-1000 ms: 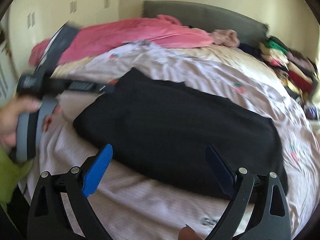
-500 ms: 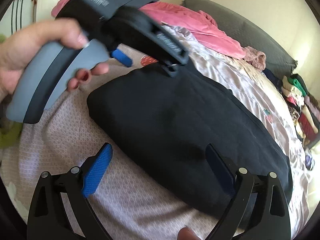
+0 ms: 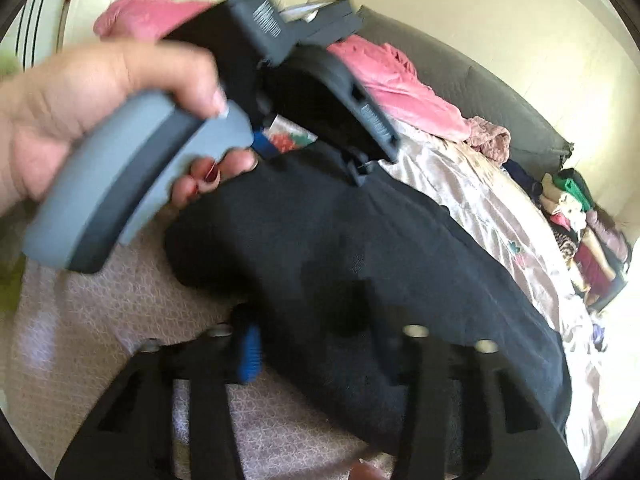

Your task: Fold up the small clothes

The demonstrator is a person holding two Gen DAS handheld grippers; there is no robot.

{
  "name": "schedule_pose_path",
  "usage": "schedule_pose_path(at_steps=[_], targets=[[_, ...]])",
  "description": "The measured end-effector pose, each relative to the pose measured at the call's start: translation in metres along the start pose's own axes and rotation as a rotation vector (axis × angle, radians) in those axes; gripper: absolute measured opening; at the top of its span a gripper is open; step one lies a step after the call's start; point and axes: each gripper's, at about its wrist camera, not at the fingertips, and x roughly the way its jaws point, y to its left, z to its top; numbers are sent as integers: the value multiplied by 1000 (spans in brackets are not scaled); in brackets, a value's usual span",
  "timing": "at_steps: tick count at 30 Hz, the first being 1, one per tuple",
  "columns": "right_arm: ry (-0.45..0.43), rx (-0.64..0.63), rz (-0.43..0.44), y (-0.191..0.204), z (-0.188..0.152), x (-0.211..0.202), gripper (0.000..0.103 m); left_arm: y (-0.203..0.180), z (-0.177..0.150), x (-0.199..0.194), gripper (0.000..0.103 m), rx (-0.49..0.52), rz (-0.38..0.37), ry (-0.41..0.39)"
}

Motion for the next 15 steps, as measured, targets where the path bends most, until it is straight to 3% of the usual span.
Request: schedule_pose_path(at_steps=[5, 7, 11, 15], targets=[[-46, 94, 38, -15, -4, -11, 18, 0, -2, -8, 38, -43, -67, 7], [-72, 129, 42, -20, -5, -20, 15, -4, -6, -9, 36, -56, -83, 22], [-109, 181, 50, -28, -5, -39, 13, -25, -10, -17, 21, -18, -67, 9], [-147, 243, 40, -41, -13, -59, 7, -50, -6, -29, 17, -16, -69, -16]])
